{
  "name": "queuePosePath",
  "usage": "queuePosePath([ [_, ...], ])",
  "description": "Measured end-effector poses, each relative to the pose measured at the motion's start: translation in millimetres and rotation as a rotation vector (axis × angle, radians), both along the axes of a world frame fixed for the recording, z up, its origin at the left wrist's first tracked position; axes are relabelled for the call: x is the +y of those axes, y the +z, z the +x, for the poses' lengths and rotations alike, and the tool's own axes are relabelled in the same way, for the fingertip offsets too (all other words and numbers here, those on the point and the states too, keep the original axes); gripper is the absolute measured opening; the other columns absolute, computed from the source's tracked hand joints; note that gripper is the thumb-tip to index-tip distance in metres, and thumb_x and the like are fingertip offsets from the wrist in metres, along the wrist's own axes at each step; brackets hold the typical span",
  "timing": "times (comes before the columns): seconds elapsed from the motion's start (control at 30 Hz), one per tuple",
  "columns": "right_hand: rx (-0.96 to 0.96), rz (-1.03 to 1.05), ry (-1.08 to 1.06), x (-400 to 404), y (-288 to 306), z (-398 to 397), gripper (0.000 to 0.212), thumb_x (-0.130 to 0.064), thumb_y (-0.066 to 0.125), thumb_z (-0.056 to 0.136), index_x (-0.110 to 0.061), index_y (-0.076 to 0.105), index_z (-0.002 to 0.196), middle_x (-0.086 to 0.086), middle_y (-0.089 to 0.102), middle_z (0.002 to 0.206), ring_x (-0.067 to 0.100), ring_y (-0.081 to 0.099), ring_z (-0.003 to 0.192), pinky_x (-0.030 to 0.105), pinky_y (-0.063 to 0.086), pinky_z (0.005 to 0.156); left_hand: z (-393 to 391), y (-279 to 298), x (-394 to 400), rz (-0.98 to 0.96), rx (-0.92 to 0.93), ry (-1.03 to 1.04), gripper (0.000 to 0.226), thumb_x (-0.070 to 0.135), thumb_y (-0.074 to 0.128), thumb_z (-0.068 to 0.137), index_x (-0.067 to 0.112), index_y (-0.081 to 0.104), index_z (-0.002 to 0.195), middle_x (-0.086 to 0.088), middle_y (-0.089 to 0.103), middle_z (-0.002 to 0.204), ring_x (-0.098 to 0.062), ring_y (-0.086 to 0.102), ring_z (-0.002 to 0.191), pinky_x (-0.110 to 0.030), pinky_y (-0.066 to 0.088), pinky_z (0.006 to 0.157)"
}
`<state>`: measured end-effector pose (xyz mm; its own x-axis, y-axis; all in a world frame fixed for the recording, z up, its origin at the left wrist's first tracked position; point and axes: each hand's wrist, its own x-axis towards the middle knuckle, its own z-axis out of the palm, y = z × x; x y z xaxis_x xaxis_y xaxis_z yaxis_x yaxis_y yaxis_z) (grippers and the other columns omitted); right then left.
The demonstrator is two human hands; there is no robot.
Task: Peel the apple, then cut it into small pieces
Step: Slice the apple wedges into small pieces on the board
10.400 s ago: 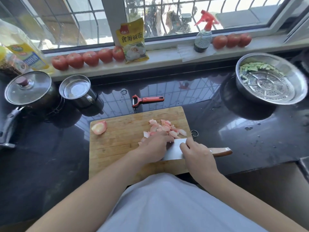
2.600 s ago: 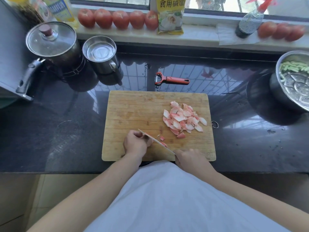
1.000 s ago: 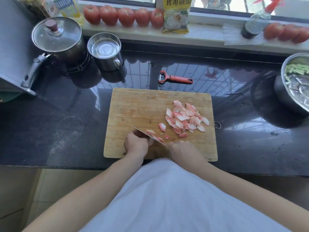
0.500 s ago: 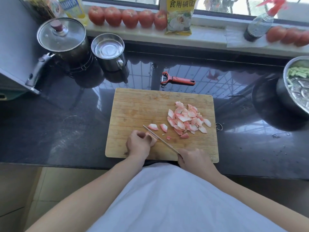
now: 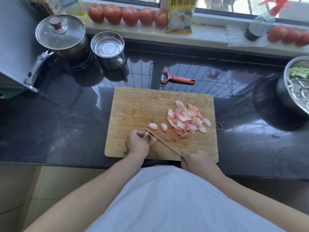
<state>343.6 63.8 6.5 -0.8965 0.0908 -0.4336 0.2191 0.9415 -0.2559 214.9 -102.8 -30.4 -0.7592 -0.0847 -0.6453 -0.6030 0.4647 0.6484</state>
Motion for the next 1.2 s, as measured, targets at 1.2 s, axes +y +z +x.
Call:
queuePosePath([
  [1.2,-0.059,-0.043,-0.076,-9.8,7.7,-15.2,0.022,-0.017,0.045,0.093,-0.016,0.047,0.072,0.008,0.055,0.067,0.034,0.056,0.066,0.04,0.05,0.059,2.4,2.1,4.5,0.029,-0.042,0.05,0.02,0.031,0.076,0.087,0.022,0.06,0.094,0.005,0.066,0.098,-0.019,0.062,0.092,-0.032,0.044,0.071],
])
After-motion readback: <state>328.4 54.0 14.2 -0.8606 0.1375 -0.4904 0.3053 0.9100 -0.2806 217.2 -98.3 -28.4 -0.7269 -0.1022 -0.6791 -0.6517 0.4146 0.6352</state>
